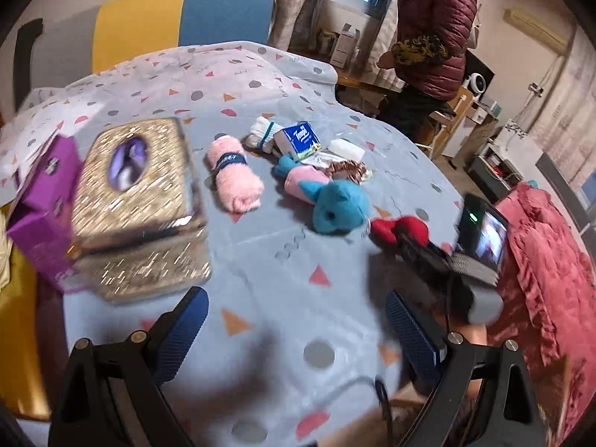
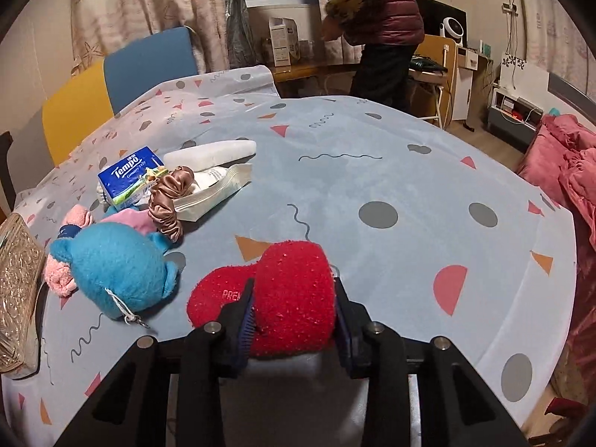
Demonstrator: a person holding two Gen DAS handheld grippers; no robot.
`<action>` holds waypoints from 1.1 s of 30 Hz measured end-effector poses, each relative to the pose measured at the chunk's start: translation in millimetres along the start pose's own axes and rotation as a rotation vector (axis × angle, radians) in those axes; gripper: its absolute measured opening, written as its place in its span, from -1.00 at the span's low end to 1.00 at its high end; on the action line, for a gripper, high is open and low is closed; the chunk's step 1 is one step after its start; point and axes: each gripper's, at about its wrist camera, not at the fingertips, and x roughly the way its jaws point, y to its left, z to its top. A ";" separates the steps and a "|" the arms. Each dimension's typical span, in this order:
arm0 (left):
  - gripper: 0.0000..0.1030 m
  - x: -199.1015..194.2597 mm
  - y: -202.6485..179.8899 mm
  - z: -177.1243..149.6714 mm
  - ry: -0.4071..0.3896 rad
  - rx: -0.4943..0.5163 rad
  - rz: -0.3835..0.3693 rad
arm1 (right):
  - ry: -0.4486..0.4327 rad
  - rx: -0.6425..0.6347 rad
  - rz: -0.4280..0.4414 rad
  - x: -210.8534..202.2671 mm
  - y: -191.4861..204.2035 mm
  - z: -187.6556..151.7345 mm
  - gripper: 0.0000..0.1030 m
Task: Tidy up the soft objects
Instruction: 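Grasp the red fuzzy item with the right tool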
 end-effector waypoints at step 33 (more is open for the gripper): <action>0.96 159.5 -59.2 68.6 0.114 0.121 0.137 | 0.235 -0.156 0.072 -39.4 28.2 -28.0 -0.30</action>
